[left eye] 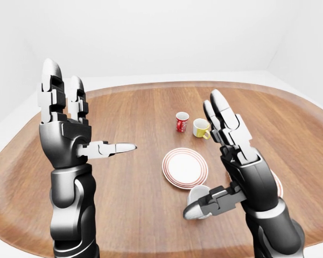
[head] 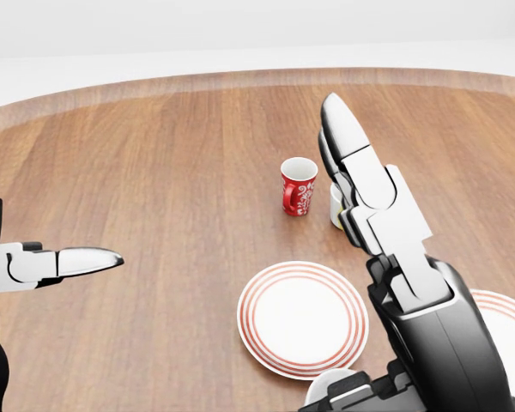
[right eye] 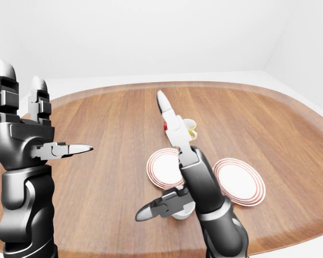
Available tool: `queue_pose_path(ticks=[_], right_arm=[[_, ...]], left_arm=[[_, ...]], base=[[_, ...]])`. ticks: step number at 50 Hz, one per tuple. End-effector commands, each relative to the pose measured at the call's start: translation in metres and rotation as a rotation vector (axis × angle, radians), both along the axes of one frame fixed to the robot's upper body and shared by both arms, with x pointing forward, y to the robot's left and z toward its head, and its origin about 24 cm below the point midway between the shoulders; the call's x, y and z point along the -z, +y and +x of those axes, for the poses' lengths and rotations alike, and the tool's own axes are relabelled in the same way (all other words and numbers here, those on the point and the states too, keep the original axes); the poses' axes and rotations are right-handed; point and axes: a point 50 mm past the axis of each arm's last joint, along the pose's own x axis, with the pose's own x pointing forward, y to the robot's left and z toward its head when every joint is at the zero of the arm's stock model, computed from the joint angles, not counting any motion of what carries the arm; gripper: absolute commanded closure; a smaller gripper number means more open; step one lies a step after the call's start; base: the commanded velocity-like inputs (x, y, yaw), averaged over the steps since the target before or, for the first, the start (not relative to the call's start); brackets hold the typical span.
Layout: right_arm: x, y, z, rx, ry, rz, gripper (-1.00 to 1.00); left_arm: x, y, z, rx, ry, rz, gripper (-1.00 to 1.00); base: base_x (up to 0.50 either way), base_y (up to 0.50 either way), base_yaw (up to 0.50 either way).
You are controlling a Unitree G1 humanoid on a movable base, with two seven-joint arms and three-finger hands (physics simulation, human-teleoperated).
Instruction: Put the white mug on the left plate.
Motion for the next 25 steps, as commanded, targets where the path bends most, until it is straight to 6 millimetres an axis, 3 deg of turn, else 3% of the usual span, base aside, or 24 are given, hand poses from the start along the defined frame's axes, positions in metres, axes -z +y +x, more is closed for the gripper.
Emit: queue_pose_path(ticks=[1, 25], right_arm=[[0.000, 0.008, -0.007, -0.017, -0.026, -0.167, -1.00], [0.018, 0.016, -0.015, -0.013, 0.064, -0.518, -1.00]], left_arm=[[0.000, 0.000, 0.000, 0.000, 0.001, 0.000, -0.99], [-0.001, 0.000, -0.001, -0.001, -0.005, 0.000, -0.99]], base=[[0.00, 0.00, 0.00], [0.00, 0.00, 0.00]])
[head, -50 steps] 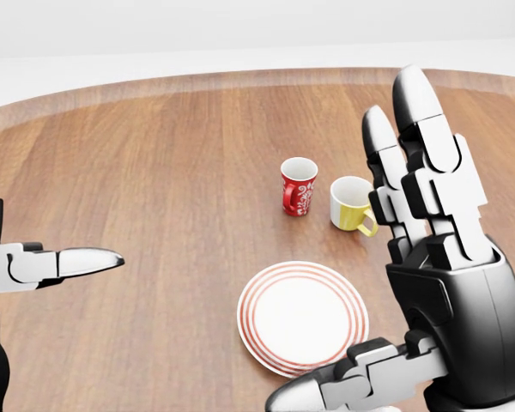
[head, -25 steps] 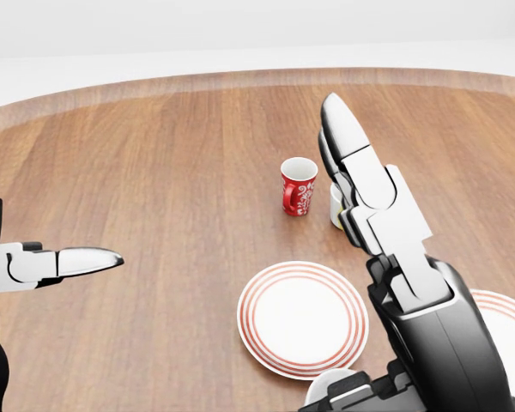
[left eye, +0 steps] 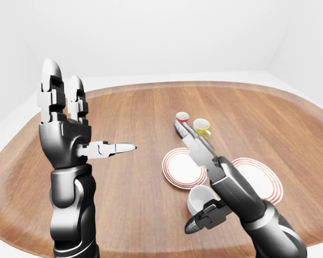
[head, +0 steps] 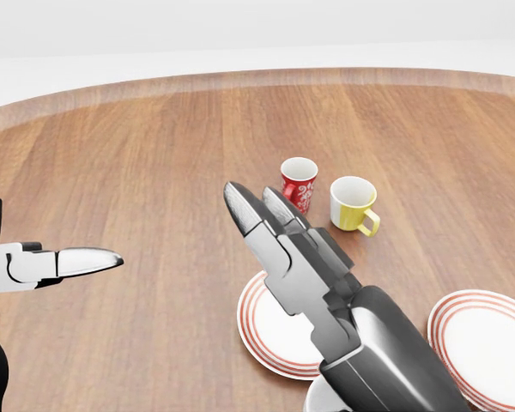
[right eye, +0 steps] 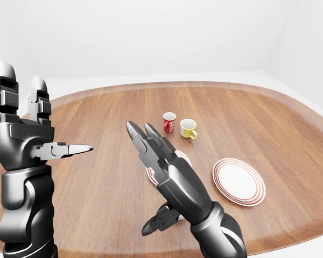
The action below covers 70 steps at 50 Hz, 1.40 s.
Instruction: Put the white mug on the left plate.
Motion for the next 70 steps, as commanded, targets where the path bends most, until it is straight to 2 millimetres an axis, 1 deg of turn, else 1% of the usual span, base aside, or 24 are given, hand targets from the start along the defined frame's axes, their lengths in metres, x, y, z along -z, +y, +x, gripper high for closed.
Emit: queue_pose_path(ticks=[1, 6, 10, 15, 17, 19, 25, 27, 28, 32, 42, 53, 59, 66, 70], right_arm=[[0.006, 0.003, -0.005, 0.003, 0.031, -0.164, -1.00], [0.007, 0.002, -0.004, 0.025, 0.037, -0.212, -1.00], [0.006, 0.004, -0.006, 0.038, 0.031, -0.284, -1.00], [0.005, 0.003, -0.006, 0.093, 0.017, -0.329, -1.00], [0.007, 0.002, -0.005, 0.117, 0.025, -0.342, -1.00], [0.013, -0.002, 0.000, 0.154, 0.058, -0.364, -1.00], [0.014, -0.006, 0.004, 0.202, 0.070, -0.367, -1.00], [0.020, -0.008, 0.010, 0.245, 0.088, -0.426, -1.00], [0.022, -0.009, 0.011, 0.255, 0.098, -0.427, -1.00], [0.023, -0.011, 0.011, 0.280, 0.110, -0.431, -1.00], [0.028, -0.013, 0.008, 0.312, 0.138, -0.458, -1.00], [0.036, -0.010, -0.001, 0.288, 0.182, -0.479, -1.00], [0.038, -0.011, -0.002, 0.289, 0.195, -0.490, -1.00], [0.044, -0.013, -0.002, 0.288, 0.228, -0.499, -1.00], [0.046, -0.014, 0.003, 0.305, 0.232, -0.506, -1.00]], left_arm=[[-0.001, 0.000, 0.000, 0.000, -0.005, 0.000, -0.99], [0.001, -0.001, 0.000, 0.001, 0.004, 0.001, -0.98], [0.001, -0.001, 0.000, 0.002, 0.006, 0.001, -0.99], [0.002, 0.000, 0.001, 0.001, 0.007, 0.001, -0.99], [0.002, 0.000, 0.001, 0.001, 0.008, 0.001, -0.99], [0.002, -0.001, 0.000, 0.002, 0.008, 0.002, -0.98], [0.003, -0.001, 0.001, 0.001, 0.014, 0.003, -0.99], [0.002, -0.001, 0.000, 0.001, 0.011, 0.002, -0.99], [0.003, -0.001, 0.001, 0.001, 0.012, 0.002, -0.99], [0.002, -0.001, 0.001, 0.001, 0.010, 0.003, -0.98], [0.003, -0.001, 0.001, 0.001, 0.015, 0.004, -0.98], [0.004, -0.001, 0.001, 0.001, 0.019, 0.003, -0.98], [0.003, -0.001, 0.001, 0.000, 0.016, 0.003, -0.98], [0.003, -0.001, 0.001, 0.002, 0.015, 0.003, -0.98], [0.003, -0.001, 0.001, 0.002, 0.015, 0.003, -0.98]], base=[[0.00, 0.00, 0.00], [0.00, 0.00, 0.00], [0.00, 0.00, 0.00], [0.00, 0.00, 0.00], [0.00, 0.00, 0.00], [0.00, 0.00, 0.00], [0.00, 0.00, 0.00], [0.00, 0.00, 0.00], [0.00, 0.00, 0.00], [0.00, 0.00, 0.00], [0.00, 0.00, 0.00], [0.00, 0.00, 0.00], [0.00, 0.00, 0.00], [0.00, 0.00, 0.00], [0.00, 0.00, 0.00]])
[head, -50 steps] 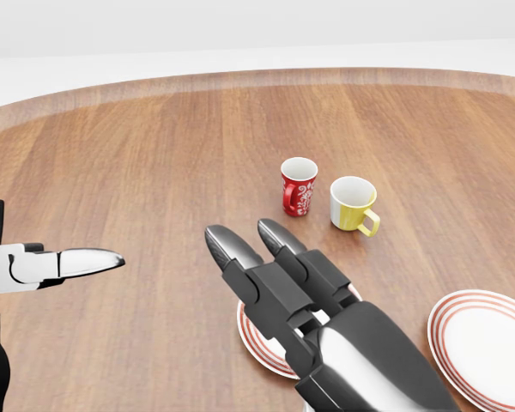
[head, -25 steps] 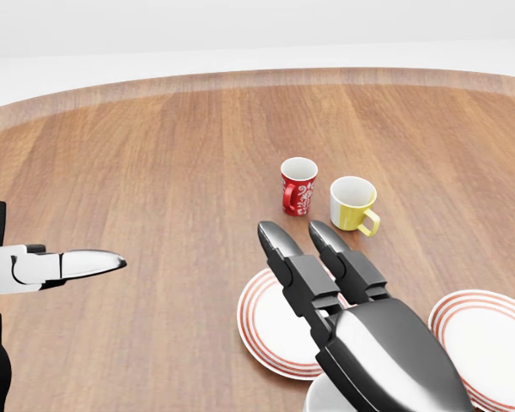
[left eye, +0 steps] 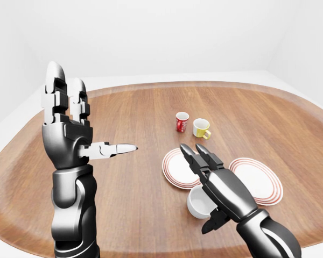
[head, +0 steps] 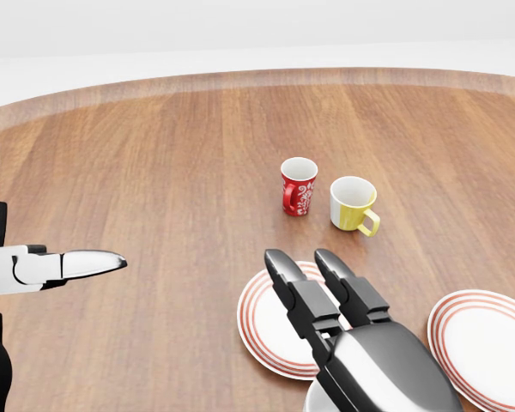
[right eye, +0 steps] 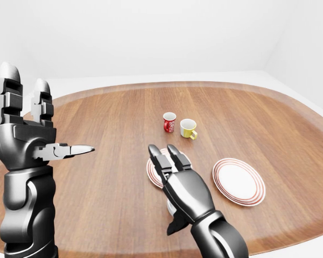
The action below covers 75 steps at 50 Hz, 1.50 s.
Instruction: Put the white mug on the left plate.
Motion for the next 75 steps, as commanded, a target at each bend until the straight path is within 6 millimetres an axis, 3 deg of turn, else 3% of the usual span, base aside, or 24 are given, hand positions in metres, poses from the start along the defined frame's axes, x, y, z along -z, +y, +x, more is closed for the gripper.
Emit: queue_pose_path(ticks=[1, 10, 34, 61, 75], right_arm=[[0.007, -0.003, 0.003, 0.024, 0.032, -0.018, -1.00], [0.023, -0.008, 0.008, 0.049, 0.106, -0.033, -1.00], [0.040, -0.012, 0.021, 0.071, 0.155, 0.041, -1.00], [0.070, -0.024, 0.015, 0.128, 0.267, 0.064, -1.00], [0.074, -0.032, 0.020, 0.177, 0.271, 0.048, -1.00]], left_arm=[[0.001, 0.000, 0.000, 0.001, 0.003, 0.001, -0.98], [0.001, 0.000, 0.000, 0.000, 0.007, 0.001, -0.98], [0.000, 0.000, 0.000, 0.000, 0.001, 0.002, -0.98], [0.002, 0.000, 0.000, 0.001, 0.007, 0.003, -0.98], [0.001, 0.000, -0.001, 0.001, 0.003, 0.002, -0.98]], base=[[0.00, 0.00, 0.00], [0.00, 0.00, 0.00], [0.00, 0.00, 0.00], [0.00, 0.00, 0.00], [0.00, 0.00, 0.00]])
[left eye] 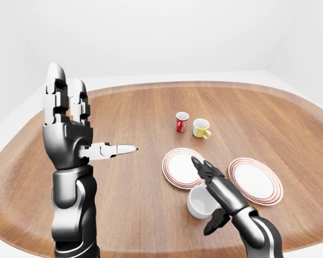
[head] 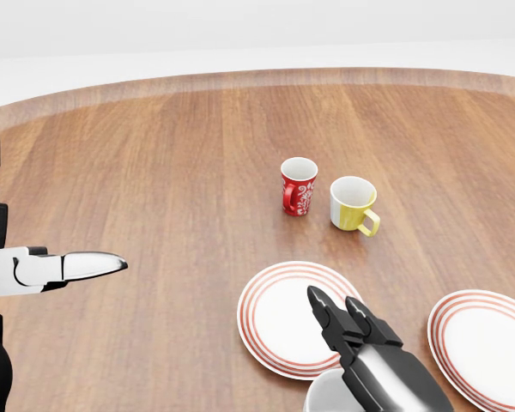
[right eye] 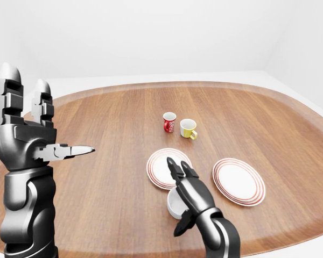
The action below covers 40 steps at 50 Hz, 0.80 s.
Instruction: Put the white mug on the left plate.
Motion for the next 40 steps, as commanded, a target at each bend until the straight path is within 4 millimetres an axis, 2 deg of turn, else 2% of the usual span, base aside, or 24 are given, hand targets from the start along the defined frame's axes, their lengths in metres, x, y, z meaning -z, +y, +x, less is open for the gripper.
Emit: queue_pose_path(ticks=[1, 40], right_arm=[[0.005, -0.006, 0.002, 0.032, 0.015, -0.010, -1.00], [0.015, -0.019, 0.016, 0.122, -0.003, 0.004, -1.00]], left_arm=[[0.000, 0.000, 0.000, 0.000, 0.000, 0.000, -0.98], [0.000, 0.000, 0.001, 0.001, -0.001, 0.000, -0.98]], base=[[0.00, 0.00, 0.00], [0.00, 0.00, 0.00]])
